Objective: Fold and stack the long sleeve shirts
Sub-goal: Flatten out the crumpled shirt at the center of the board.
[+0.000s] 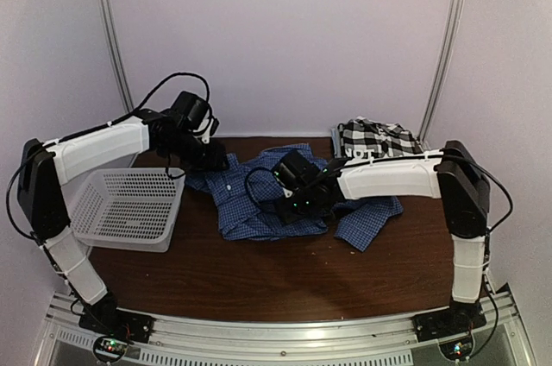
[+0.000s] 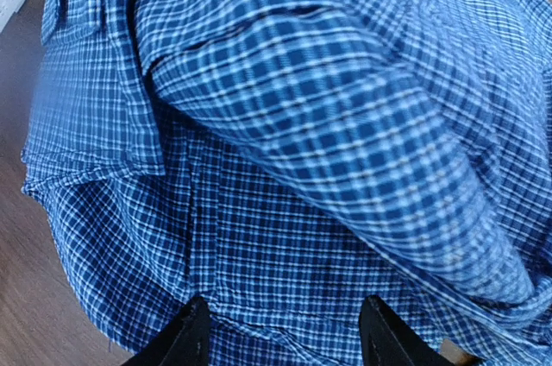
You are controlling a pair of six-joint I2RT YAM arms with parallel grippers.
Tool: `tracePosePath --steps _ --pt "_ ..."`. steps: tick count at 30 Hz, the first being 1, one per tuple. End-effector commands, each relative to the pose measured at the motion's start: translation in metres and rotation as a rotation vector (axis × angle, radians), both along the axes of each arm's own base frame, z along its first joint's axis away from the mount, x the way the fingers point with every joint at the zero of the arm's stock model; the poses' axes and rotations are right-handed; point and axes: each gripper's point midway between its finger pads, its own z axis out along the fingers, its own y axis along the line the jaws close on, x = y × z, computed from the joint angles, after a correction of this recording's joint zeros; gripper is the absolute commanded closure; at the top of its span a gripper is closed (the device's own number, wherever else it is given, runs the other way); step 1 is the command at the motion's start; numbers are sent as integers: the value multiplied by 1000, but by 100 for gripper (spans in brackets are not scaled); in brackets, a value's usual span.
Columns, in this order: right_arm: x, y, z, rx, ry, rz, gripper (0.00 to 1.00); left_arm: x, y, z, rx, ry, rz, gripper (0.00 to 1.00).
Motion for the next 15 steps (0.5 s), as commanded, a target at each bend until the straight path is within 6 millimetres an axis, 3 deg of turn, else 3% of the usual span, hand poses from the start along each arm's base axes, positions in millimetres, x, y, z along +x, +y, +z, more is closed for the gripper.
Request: tracePosePath --steps 1,7,12,15 --pt "-5 31 -11 36 6 54 39 -40 -11 -23 18 40 7 46" --pt "-8 38 -38 -6 14 60 37 -80 -17 -75 36 142 -21 46" --pt "-14 39 -46 -21 12 60 35 -82 -6 -99 88 157 18 42" --pt "-16 39 -51 -30 15 59 34 -79 -10 -110 89 165 8 38"
